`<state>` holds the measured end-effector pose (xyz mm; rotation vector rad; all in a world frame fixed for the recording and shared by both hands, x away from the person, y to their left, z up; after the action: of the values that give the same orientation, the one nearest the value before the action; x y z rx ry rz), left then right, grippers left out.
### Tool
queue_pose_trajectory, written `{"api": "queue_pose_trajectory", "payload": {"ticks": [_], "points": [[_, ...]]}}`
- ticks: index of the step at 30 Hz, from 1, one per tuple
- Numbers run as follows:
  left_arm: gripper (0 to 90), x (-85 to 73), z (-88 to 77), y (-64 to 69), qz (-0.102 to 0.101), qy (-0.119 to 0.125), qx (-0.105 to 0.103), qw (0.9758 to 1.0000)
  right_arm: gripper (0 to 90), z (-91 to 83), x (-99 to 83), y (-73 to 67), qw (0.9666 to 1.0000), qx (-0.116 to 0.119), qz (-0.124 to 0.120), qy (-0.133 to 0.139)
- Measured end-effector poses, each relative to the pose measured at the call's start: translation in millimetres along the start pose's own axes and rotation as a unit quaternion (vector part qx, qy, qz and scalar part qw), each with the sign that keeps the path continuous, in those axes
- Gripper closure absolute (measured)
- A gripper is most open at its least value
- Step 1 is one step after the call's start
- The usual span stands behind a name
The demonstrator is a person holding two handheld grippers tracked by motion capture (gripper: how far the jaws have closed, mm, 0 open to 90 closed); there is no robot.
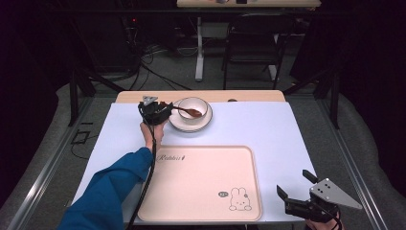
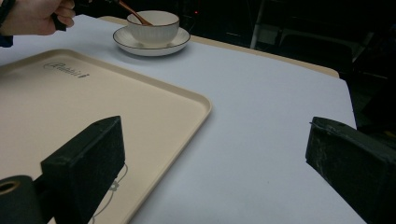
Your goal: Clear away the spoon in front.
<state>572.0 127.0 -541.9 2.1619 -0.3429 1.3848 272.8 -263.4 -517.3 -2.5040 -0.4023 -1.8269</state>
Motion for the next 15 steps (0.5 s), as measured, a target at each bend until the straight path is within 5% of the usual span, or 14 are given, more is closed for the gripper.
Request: {"api": "queue_pose_trajectory", "payload": {"ticks": [15], "points": [[70.0,7.6,-4.5,9.2,0.012,0.013,-0.018,0.9997,3.6,-0.1,0.0,-0.1,1.0000,0.000,0.003,0.000]]}}
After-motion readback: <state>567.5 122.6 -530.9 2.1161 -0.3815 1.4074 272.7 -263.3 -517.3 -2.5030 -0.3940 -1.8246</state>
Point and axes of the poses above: each handheld gripper's, and its own axes: z roughly forward along the jaws, x roughly out of its top, y roughly to its right, the point moved 9 cm from there along z, roughly forward along the jaws, and after that the axes turned 13 degrees about -x, right-handed, at the moved point
